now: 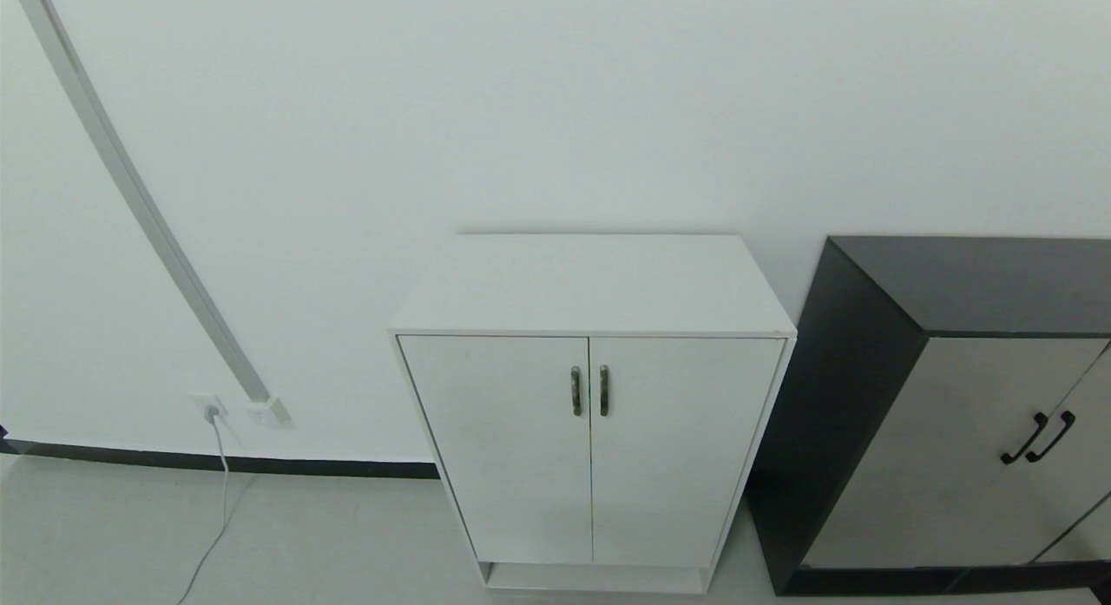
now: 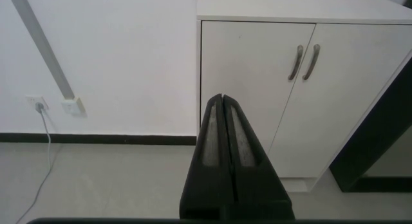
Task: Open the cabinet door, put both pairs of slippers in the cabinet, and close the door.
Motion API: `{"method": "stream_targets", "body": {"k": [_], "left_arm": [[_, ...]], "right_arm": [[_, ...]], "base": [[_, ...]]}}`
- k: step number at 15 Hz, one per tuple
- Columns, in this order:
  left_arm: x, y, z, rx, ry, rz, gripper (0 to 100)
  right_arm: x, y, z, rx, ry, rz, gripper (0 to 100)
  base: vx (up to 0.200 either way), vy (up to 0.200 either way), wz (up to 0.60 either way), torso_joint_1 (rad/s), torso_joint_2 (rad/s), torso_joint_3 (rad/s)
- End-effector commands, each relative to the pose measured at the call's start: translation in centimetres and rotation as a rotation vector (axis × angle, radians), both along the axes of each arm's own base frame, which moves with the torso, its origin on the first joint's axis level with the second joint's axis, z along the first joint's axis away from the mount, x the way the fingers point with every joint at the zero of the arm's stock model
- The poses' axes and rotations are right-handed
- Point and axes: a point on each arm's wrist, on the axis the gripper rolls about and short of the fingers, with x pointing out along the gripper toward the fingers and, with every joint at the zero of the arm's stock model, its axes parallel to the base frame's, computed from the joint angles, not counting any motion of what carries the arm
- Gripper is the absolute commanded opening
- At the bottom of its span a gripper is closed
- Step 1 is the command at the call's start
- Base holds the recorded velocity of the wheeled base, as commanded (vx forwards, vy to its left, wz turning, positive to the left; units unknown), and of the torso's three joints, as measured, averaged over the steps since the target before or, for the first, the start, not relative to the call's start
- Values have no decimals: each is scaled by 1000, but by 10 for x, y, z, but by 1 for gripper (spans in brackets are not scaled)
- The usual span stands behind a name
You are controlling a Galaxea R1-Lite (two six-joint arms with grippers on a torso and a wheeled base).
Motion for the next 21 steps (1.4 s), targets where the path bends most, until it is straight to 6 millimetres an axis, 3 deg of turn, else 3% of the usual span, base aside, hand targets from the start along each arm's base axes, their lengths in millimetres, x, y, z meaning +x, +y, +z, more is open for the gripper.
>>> {"method": "stream_targets", "body": {"k": [1, 6, 12, 21], "left_arm": [[0, 0, 0, -1, 1, 0, 0], [0, 0, 0, 0, 1, 0, 0], [0, 0, 0, 5, 1, 0, 0], [0, 0, 0, 5, 1, 0, 0]], "right_arm": [[-5, -1, -5, 17, -54, 21, 0], [-14, 1, -7, 22, -163, -127, 0], [-16, 1, -7, 119, -194, -172, 0], [-16, 1, -7, 113, -195, -170, 0]], "base": [[0, 0, 0, 0, 0, 0], [0, 0, 0, 0, 0, 0], [0, 0, 0, 0, 0, 0], [0, 0, 0, 0, 0, 0]]}}
